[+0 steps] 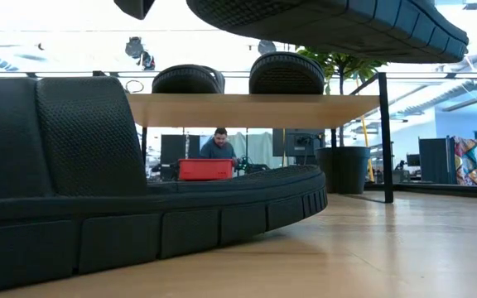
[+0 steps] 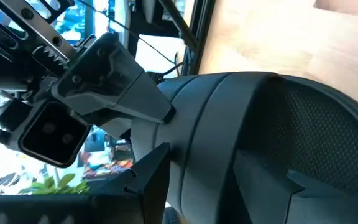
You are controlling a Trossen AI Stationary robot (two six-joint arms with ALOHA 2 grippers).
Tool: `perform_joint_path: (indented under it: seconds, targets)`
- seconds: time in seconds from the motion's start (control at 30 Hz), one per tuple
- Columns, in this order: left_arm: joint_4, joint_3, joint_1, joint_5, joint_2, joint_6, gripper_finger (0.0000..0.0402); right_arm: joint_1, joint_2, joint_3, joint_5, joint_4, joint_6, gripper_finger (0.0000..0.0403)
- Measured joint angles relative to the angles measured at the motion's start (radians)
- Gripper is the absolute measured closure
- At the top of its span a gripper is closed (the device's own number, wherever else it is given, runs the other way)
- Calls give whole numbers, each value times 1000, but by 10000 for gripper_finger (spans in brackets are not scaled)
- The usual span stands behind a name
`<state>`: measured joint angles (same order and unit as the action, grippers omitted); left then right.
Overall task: Pick and place slides into the shelf
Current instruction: Put the black slide under the shelf
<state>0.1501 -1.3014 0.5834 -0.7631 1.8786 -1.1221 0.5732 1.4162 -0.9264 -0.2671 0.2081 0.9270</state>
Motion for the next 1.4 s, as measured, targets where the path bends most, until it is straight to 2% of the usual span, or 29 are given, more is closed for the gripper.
perform_joint_path:
  seconds: [0.13,0.2,0.33,0.37,0.5,0.7,1.03,1.23,1.4]
  targets:
    - [-19,0,-8,33,0,-27,241,0,0,0,21,-4,-16,394]
    - [-23,0,-8,34,0,-32,275,0,0,0,26,-5,-23,394]
    - [-24,0,-8,30,0,-42,376,0,-1,0,34,-4,-49,394]
    - [-24,0,-8,28,0,-46,386,0,-1,0,34,-5,-52,394]
    - [-24,0,-3,9,0,-31,396,0,-1,0,30,-18,-61,394]
    - [-9,0,37,-131,3,30,400,-1,-2,-5,5,-21,-155,375]
    - [-22,0,116,-369,3,179,401,8,-32,-6,33,-27,-295,289]
    - [-54,2,154,-389,3,282,401,6,-51,-6,20,-29,-346,240]
    - [-129,2,167,-443,3,414,401,6,-76,-6,-55,-67,-383,226]
